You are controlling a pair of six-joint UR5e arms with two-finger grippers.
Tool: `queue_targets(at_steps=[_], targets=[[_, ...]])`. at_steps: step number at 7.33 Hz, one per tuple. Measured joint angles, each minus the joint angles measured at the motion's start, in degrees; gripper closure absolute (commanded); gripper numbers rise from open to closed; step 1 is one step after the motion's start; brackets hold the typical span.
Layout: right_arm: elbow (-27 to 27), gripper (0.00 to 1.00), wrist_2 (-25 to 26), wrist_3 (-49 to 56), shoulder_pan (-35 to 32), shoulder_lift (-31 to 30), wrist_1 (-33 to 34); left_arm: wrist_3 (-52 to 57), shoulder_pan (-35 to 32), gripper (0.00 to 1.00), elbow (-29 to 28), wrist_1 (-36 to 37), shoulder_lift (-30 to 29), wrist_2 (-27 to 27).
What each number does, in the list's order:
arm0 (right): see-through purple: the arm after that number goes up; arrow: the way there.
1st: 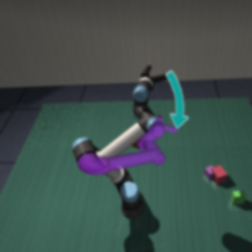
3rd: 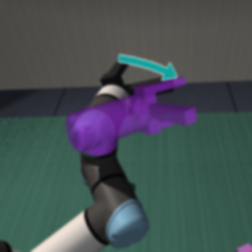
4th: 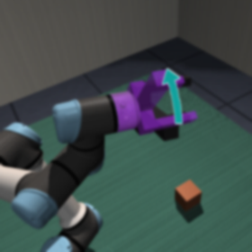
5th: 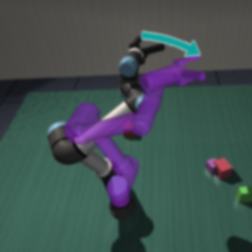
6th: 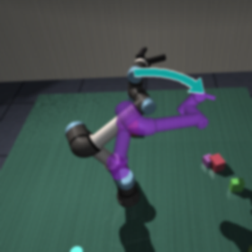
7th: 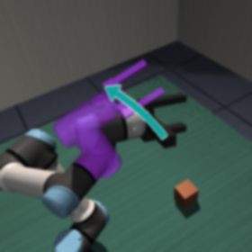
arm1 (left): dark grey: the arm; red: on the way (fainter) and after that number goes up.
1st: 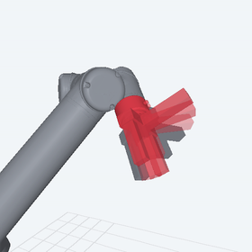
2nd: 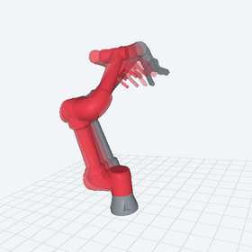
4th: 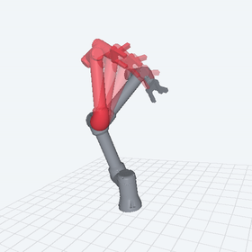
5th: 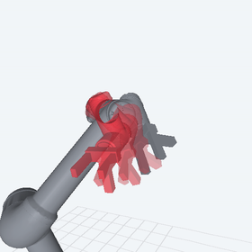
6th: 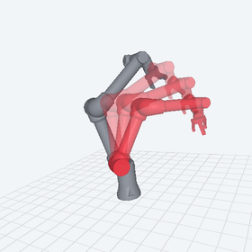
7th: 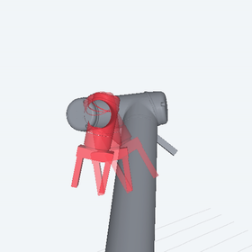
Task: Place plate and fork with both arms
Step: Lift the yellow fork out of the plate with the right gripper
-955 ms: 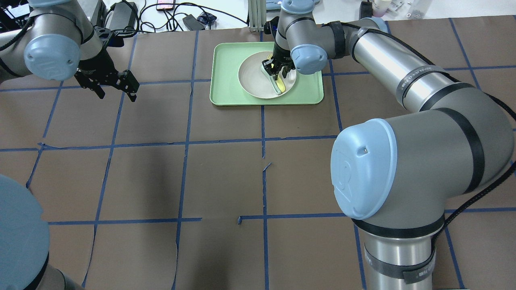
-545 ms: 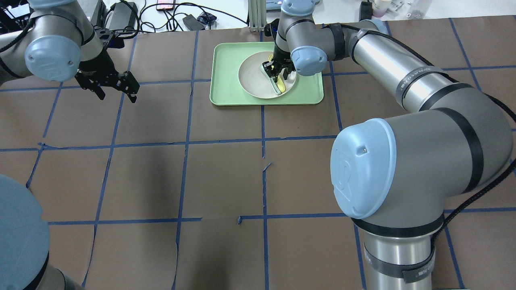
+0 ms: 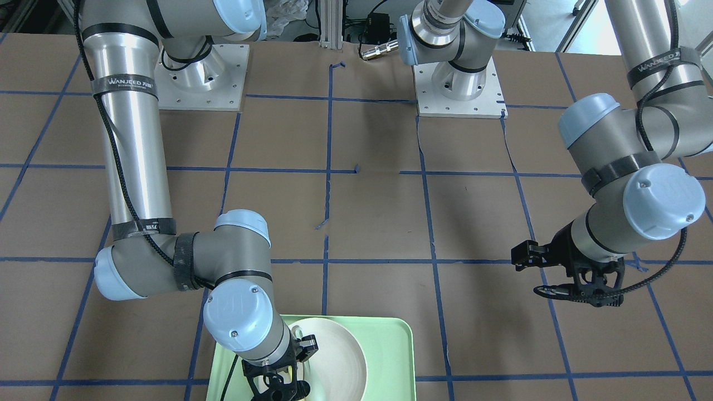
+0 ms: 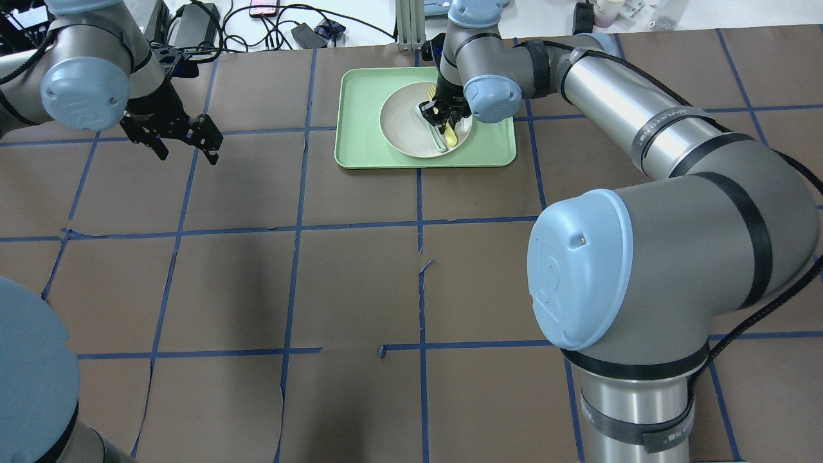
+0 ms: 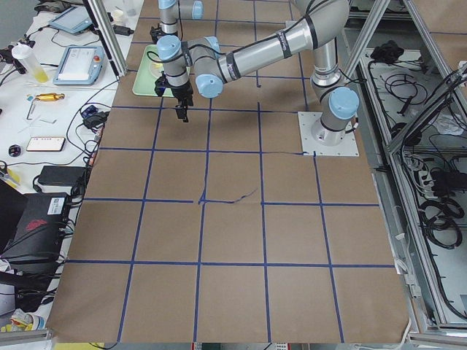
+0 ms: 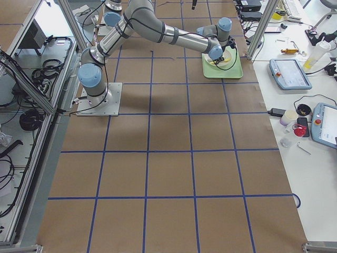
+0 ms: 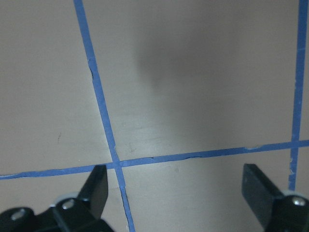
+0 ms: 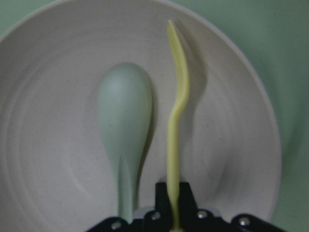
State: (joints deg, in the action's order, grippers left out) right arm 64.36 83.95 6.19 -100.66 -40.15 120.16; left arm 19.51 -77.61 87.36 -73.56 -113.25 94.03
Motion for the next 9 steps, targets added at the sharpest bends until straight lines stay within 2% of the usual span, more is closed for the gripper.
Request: queue_targets(at_steps=[5,7,9], targets=[[1.7,1.00,-0.4,-1.0,0.6,-5.7,-3.7,0.0,0.0,0.00,0.0,0.0,0.0,0.0],[1.9,1.00,-6.4,0.2,5.8,-6.9,-5.8,0.0,0.0,0.00,0.0,0.0,0.0,0.0],[2.4,1.00,-9.7,0.8,9.1,-6.5,-7.7,-0.1,-0.1,0.00,0.2,0.0,0.1,0.0]])
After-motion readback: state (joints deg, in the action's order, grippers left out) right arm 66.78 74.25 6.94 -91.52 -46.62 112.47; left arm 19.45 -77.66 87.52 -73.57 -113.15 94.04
